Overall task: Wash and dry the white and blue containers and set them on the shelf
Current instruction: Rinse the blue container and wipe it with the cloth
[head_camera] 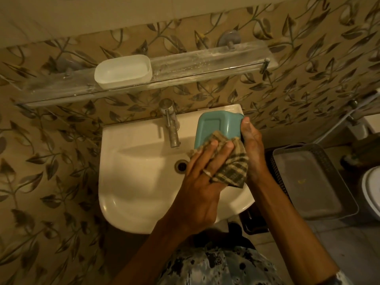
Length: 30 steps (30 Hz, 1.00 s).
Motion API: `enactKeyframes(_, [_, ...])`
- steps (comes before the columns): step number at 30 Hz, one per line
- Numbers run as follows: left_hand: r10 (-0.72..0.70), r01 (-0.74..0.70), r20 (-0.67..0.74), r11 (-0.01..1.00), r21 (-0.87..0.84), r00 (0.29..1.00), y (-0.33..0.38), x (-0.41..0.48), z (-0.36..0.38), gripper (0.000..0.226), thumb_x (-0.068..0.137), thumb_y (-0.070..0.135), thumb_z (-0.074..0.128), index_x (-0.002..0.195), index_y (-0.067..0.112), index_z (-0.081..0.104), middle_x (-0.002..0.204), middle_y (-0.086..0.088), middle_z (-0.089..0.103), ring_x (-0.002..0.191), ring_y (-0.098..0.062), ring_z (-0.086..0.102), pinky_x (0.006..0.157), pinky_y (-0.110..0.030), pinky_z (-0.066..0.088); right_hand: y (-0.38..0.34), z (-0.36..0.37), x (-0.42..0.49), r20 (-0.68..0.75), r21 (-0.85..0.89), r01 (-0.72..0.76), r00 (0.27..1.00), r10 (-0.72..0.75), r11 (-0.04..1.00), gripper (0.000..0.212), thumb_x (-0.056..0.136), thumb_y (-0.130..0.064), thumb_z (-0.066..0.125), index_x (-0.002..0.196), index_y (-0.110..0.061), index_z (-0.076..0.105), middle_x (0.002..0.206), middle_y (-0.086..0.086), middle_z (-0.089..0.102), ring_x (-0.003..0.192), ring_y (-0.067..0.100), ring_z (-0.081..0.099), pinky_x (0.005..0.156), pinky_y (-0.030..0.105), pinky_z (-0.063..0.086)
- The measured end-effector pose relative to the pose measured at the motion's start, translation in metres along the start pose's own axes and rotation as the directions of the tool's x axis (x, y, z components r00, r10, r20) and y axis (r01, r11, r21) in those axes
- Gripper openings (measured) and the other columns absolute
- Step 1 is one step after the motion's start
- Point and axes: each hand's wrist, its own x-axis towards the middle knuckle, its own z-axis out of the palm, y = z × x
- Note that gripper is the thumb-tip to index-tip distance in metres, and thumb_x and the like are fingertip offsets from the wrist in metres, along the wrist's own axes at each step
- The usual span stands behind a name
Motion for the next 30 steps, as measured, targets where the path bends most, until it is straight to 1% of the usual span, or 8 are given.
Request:
enactKeyframes(5, [-0.064,0.063,-0.020,0.996,-0.058,0.998,-0.003,0.024,-0.008,0.050,0.088,0.006,0.041,0.138,0.012,0.042,0.155,-0.012,0.023,0.147,-0.028,0.012,0.118,-0.052,0.013,0.004,0.003,-0.001,0.036,0.015,-0.039,0.999,0.038,0.999,0.041,0.100,-0.037,0.036,0.112,-0.005,0.059,0.108,0.017,0.065,0.098,0.027,0.065,0.089,0.041,0.054])
enactKeyframes(8, [-0.211,0.198,-0.067,0.966,-0.164,0.975,-0.008,0.048,-0.013,0.048,0.092,0.012,0.036,0.140,0.009,0.040,0.157,-0.012,0.021,0.148,-0.021,0.011,0.120,-0.045,0.011,0.008,0.003,0.000,0.013,-0.024,-0.004,1.000,0.004,1.000,0.030,0.102,-0.032,0.037,0.100,-0.015,0.062,0.097,0.012,0.065,0.086,0.024,0.063,0.076,0.038,0.052])
enactKeyframes(11, [-0.378,0.344,-0.071,0.893,-0.291,0.923,-0.018,0.059,-0.016,0.045,0.095,0.015,0.036,0.139,0.014,0.042,0.152,-0.011,0.033,0.141,-0.017,0.029,0.116,-0.040,0.025,0.009,0.002,-0.001,-0.048,-0.026,0.036,0.998,-0.037,0.999,0.033,0.101,-0.037,0.038,0.093,-0.021,0.065,0.086,0.005,0.068,0.076,0.017,0.065,0.066,0.031,0.056])
enactKeyframes(14, [-0.533,0.481,-0.019,0.778,-0.404,0.846,-0.023,0.053,-0.013,0.044,0.095,0.022,0.032,0.136,0.017,0.044,0.132,-0.010,0.051,0.117,-0.021,0.050,0.100,-0.046,0.044,0.004,0.001,0.000,-0.094,0.010,0.093,0.991,-0.092,0.996,0.035,0.099,-0.041,0.039,0.098,-0.018,0.065,0.096,0.013,0.064,0.086,0.028,0.062,0.078,0.044,0.054])
enactKeyframes(16, [-0.539,0.494,-0.008,0.778,-0.387,0.842,-0.019,0.040,-0.008,0.043,0.094,0.020,0.033,0.133,0.015,0.048,0.134,-0.010,0.051,0.121,-0.023,0.049,0.101,-0.047,0.043,0.002,-0.002,0.003,-0.117,0.042,0.107,0.988,-0.101,0.993,0.035,0.100,-0.039,0.037,0.103,-0.017,0.063,0.101,0.014,0.064,0.091,0.031,0.060,0.084,0.051,0.052])
enactKeyframes(19, [-0.545,0.503,-0.034,0.794,-0.341,0.838,-0.005,0.021,-0.001,0.043,0.093,0.016,0.035,0.132,0.014,0.051,0.144,-0.013,0.043,0.133,-0.024,0.041,0.107,-0.048,0.038,0.003,-0.005,0.005,-0.149,0.085,0.085,0.986,-0.071,0.993,0.034,0.102,-0.037,0.036,0.105,-0.017,0.063,0.094,0.005,0.069,0.084,0.020,0.067,0.076,0.040,0.057])
enactKeyframes(24, [-0.348,0.301,-0.155,0.917,-0.261,0.925,0.009,0.014,0.001,0.045,0.092,0.003,0.038,0.135,0.015,0.043,0.155,0.001,0.021,0.147,-0.022,0.018,0.117,-0.046,0.023,0.007,-0.004,0.001,-0.162,0.126,0.026,0.987,-0.005,0.992,0.050,0.099,-0.043,0.037,0.127,-0.006,0.055,0.120,0.023,0.062,0.105,0.034,0.062,0.088,0.047,0.054])
enactKeyframes(30, [-0.387,0.348,-0.127,0.904,-0.248,0.913,-0.013,0.034,-0.014,0.044,0.094,0.011,0.038,0.137,0.019,0.038,0.148,-0.012,0.036,0.140,-0.026,0.030,0.116,-0.048,0.025,0.006,-0.001,0.001,-0.130,0.073,0.079,0.989,-0.069,0.994,0.033,0.100,-0.040,0.038,0.106,-0.019,0.062,0.098,0.007,0.067,0.085,0.020,0.066,0.076,0.039,0.056])
